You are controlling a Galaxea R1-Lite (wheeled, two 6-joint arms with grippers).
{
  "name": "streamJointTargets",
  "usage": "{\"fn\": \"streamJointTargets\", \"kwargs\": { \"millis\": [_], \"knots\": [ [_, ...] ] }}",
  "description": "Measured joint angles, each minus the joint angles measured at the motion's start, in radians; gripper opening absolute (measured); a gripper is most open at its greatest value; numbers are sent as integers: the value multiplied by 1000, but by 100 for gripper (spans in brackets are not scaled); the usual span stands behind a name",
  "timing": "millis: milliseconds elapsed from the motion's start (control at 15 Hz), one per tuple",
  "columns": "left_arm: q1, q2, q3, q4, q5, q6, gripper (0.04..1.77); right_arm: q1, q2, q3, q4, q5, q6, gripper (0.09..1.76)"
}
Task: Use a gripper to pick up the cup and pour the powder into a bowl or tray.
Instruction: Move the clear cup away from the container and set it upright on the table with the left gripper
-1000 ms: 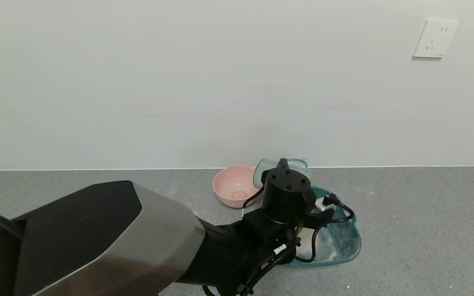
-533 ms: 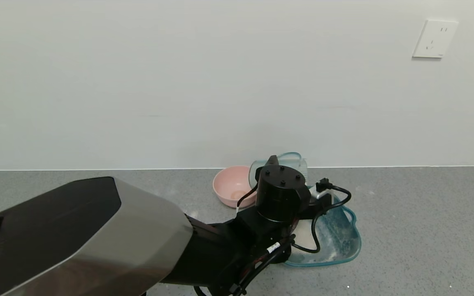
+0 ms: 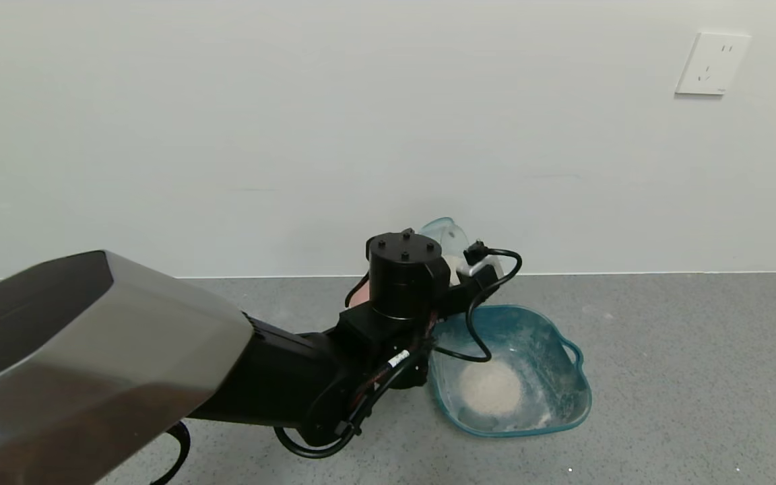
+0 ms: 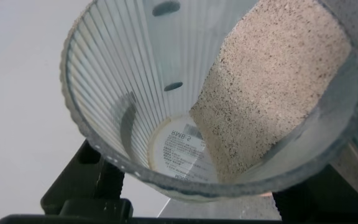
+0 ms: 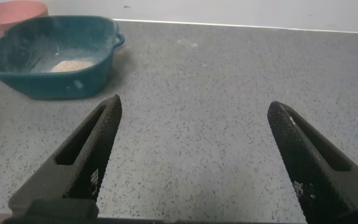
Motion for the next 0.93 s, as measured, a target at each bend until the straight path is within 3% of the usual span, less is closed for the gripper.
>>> {"fn": "streamJointTargets", "kwargs": {
  "millis": [333, 667, 933],
  "knots": [
    [105, -35, 9, 0, -55, -126, 129, 0, 0, 0, 0, 0, -1, 171],
    [197, -89, 67, 9, -167, -185, 129, 0, 0, 0, 0, 0, -1, 171],
    [261, -164, 93, 77, -289, -270, 129, 0, 0, 0, 0, 0, -1, 171]
  ]
}}
